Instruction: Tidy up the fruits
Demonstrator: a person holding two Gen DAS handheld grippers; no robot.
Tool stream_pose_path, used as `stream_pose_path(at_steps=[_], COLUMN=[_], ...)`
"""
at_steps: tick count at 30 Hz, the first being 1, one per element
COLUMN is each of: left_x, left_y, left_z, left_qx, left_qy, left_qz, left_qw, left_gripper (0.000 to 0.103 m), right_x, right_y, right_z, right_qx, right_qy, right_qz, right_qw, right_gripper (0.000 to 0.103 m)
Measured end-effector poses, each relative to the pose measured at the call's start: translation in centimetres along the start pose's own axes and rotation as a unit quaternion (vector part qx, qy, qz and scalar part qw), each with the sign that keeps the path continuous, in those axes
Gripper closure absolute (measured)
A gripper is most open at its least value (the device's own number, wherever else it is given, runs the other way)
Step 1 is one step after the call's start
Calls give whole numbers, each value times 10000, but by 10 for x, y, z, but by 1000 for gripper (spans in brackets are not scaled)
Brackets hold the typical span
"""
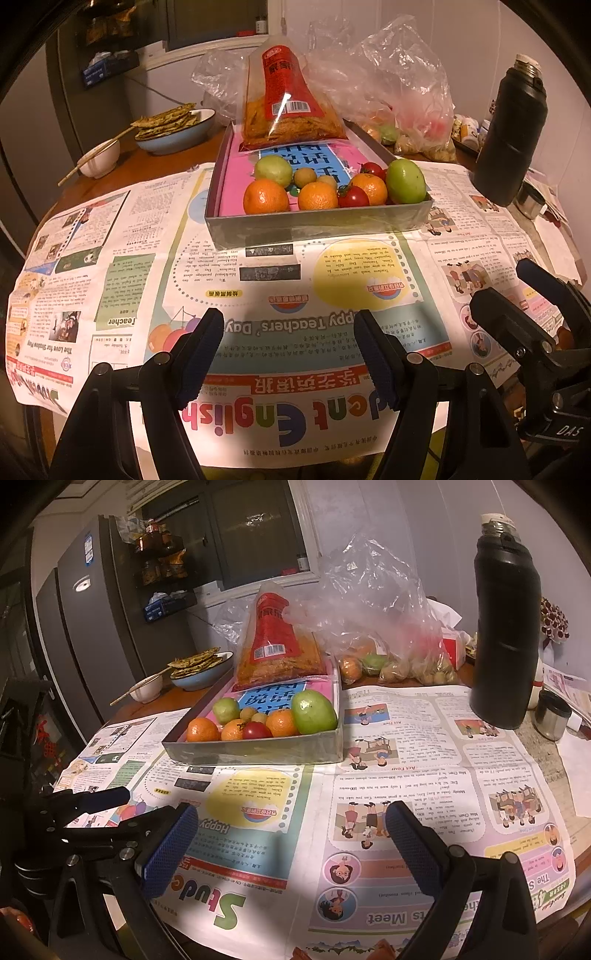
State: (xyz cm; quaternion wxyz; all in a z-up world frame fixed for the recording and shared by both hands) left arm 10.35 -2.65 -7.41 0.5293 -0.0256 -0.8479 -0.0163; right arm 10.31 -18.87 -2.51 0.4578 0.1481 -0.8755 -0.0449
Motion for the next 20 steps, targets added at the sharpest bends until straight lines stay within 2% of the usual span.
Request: stream_pose_path(at_steps=[6, 12, 18, 20], left_x=[-1, 5, -3, -4], left_y=[3, 13, 66, 95], left_z=[0, -10, -35, -49], left_qx=[19, 49, 590, 810], left_qy=[21, -187, -93, -126], left_qz=[29, 107, 164, -9], left_qw=[10000, 9998, 9981, 9966], left_gripper=[28, 29, 28, 28], right_x=[-2, 1, 7, 1], right_y=[-3, -16, -53, -72], right_z=[-1, -5, -26, -40], right_qx=[-47, -166, -442, -432], right_qy=[16, -27, -124, 51], right_qz=[19, 87, 398, 635], right_qw=[10000, 9998, 9982, 9970], right_gripper=[1, 1, 1, 1])
Point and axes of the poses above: each gripper's, at about its wrist camera, not at the fingertips, and x roughly against the way its jaws point, y to its left, z to its underside, the point moved 9 cm from there along -x, roughly the way its jaws point, and after that the axes turned 14 degrees about y, right-handed, at the moved point
